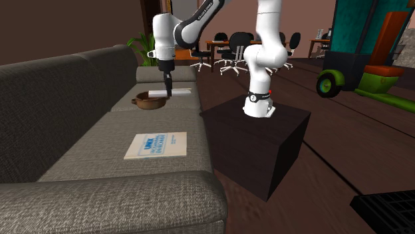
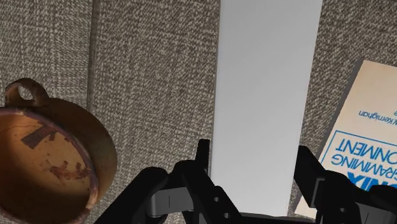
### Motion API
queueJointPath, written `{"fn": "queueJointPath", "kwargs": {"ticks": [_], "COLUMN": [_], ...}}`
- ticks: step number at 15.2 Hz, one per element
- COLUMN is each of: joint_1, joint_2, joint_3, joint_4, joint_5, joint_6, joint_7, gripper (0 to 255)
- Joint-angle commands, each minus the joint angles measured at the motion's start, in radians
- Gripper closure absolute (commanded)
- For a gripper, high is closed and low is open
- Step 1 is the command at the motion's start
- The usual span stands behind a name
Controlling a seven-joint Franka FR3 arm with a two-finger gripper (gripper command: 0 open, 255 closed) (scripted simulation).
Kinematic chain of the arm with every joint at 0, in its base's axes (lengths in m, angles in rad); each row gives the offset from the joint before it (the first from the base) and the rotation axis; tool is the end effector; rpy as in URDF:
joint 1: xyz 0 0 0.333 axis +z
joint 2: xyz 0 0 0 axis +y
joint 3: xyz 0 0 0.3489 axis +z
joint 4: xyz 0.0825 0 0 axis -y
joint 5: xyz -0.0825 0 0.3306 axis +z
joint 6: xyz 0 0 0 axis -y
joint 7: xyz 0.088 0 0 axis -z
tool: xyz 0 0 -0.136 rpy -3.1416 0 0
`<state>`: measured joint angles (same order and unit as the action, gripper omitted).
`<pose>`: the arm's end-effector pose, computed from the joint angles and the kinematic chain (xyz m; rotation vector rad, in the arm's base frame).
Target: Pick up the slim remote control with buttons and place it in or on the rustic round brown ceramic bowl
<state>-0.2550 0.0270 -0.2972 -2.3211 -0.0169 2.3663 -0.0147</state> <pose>0.4050 -0.2498 0.3727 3.0101 -0.8094 0.0203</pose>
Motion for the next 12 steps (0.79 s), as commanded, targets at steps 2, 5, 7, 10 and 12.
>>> {"fn": "queueJointPath", "kwargs": {"ticks": [2, 5, 7, 10, 12], "joint_1": [-0.041, -0.083, -0.112, -0.16, -0.195], "joint_2": [0.054, 0.11, 0.151, 0.217, 0.265], "joint_3": [-0.034, -0.059, -0.072, -0.087, -0.093], "joint_4": [0.063, 0.134, 0.187, 0.276, 0.341], "joint_5": [0.028, 0.059, 0.082, 0.118, 0.142], "joint_6": [-0.01, -0.029, -0.044, -0.072, -0.095], "joint_7": [-0.096, -0.181, -0.236, -0.315, -0.365], "gripper": [255, 255, 255, 255, 255]}}
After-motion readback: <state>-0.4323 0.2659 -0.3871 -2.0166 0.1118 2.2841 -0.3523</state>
